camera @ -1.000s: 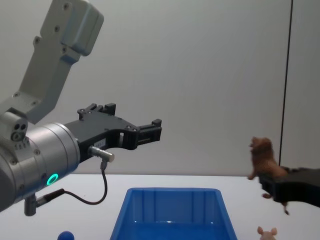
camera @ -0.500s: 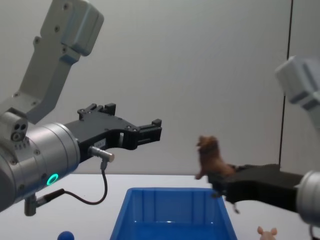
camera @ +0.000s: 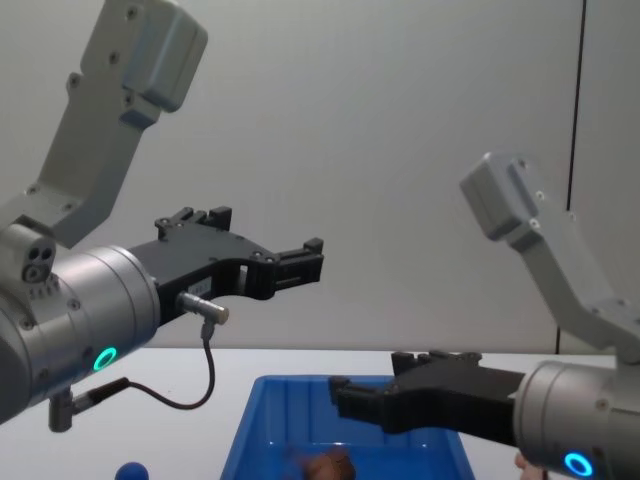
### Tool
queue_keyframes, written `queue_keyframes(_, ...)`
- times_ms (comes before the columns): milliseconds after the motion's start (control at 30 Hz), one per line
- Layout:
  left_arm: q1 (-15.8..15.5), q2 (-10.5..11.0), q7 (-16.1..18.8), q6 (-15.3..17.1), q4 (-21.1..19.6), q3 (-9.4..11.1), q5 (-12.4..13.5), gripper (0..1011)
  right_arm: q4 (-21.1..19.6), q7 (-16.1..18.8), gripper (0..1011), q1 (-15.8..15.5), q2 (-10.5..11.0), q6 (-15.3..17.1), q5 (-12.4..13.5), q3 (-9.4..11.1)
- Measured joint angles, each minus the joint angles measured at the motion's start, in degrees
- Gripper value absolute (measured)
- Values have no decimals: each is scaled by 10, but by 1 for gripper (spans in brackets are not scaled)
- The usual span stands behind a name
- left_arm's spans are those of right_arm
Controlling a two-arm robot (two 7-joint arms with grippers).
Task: Pick up the two dolls from the table and place them into the box.
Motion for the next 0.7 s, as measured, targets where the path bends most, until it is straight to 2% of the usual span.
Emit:
queue_keyframes(167, 0, 0, 0, 0, 0, 0, 0, 1002, 9, -8, 862, 4, -5, -3, -5, -3)
queue_keyframes(267, 0, 0, 0, 0, 0, 0, 0, 1002, 11, -26, 960, 5, -7, -5, -9, -5)
queue_keyframes(367, 0, 0, 0, 0, 0, 0, 0, 1002, 11, -43, 1001, 2, -7, -6, -12, -5)
queue_keyframes(700, 0, 0, 0, 0, 0, 0, 0, 1002, -8, -104, 1001, -16, -4, -5, -18, -5)
